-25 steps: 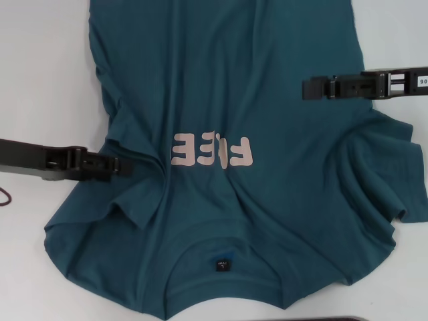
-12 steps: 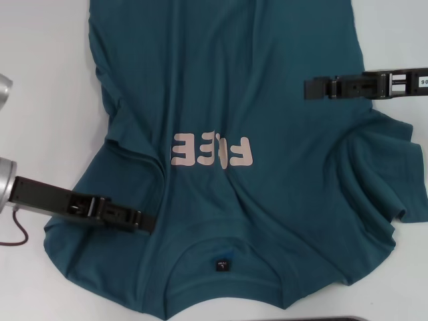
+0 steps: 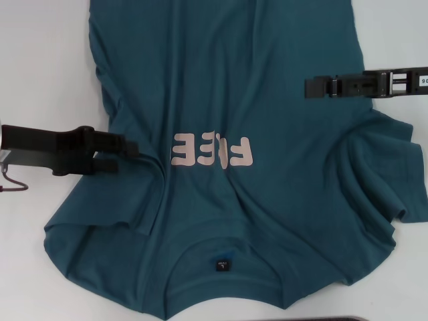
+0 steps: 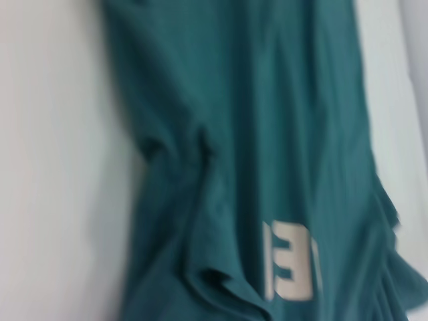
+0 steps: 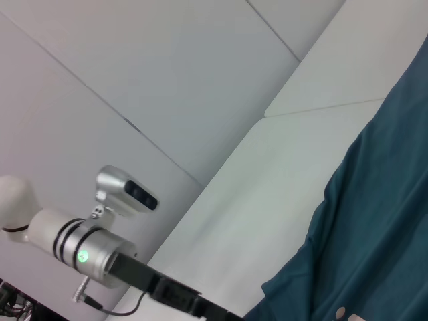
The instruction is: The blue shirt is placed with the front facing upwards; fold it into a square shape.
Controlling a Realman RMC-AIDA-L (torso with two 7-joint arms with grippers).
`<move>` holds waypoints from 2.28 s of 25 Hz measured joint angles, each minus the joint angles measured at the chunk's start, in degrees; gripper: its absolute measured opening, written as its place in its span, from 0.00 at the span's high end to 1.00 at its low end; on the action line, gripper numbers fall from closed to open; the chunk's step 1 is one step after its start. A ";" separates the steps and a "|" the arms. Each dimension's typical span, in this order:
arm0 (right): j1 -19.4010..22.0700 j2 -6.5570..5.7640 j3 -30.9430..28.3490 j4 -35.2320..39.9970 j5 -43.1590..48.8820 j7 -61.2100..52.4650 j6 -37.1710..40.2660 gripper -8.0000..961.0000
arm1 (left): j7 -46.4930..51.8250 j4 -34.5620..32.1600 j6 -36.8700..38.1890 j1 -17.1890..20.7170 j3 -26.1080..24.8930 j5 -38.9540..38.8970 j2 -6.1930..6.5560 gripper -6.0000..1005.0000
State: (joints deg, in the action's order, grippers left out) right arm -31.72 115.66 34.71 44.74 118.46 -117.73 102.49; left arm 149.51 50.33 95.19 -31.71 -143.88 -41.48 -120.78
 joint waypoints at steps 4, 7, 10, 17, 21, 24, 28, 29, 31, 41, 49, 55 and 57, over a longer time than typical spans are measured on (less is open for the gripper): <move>0.00 0.00 -0.25 0.00 0.00 -0.04 0.01 0.08 | 3.21 -1.49 -3.03 -0.11 -0.35 -0.15 0.20 0.35; 0.00 0.00 -0.33 0.00 0.01 -0.05 0.01 0.08 | 4.87 -1.99 -5.24 -0.17 -0.24 -0.15 0.04 0.35; 0.00 0.00 -0.35 0.00 0.01 -0.07 0.04 0.08 | 5.28 -3.22 -6.87 -0.49 0.08 0.04 0.01 0.35; 0.00 0.00 -0.44 0.00 0.01 -0.10 0.17 0.08 | 5.38 -4.73 -9.98 -1.11 0.26 0.37 0.25 0.35; 0.00 0.00 -0.44 0.00 0.01 -0.17 0.22 0.08 | 5.65 -4.88 -11.74 -1.28 1.37 0.37 0.30 0.35; 0.02 0.00 -0.44 0.00 0.01 -0.19 0.26 0.08 | 5.83 -4.91 -12.81 -1.34 1.72 0.42 0.36 0.35; 0.05 0.00 -0.51 0.00 0.01 -0.21 0.26 0.08 | 5.47 -4.83 -13.33 -1.59 1.75 0.75 0.34 0.35; 0.06 0.00 -0.52 0.00 0.01 -0.21 0.24 0.08 | 5.28 -4.87 -13.30 -1.73 1.83 0.75 0.25 0.35; 0.07 0.00 -0.52 0.00 0.01 -0.22 0.22 0.08 | 4.97 -4.92 -13.18 -2.13 2.49 0.55 -0.04 0.35; 0.10 0.00 -0.61 0.00 0.01 -0.22 0.11 0.09 | -3.68 -4.66 -8.01 -4.81 1.50 -11.57 -2.01 0.35; -0.04 -0.08 -0.77 0.00 0.01 0.25 -0.47 0.09 | -6.78 -5.39 -5.65 0.88 0.45 -17.11 2.05 0.35; 1.29 -2.12 -0.79 0.02 0.30 1.92 -0.37 0.09 | -25.09 -5.86 5.67 3.49 -0.73 -18.56 4.47 0.35; 2.36 -3.89 -0.75 0.17 0.72 -0.37 0.16 0.09 | -27.39 -5.55 7.76 4.03 -1.83 -18.59 4.58 0.35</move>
State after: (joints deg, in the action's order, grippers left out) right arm -29.37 111.76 33.96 44.90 119.18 -118.10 102.65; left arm 122.12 44.78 102.95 -27.68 -145.71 -60.07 -116.20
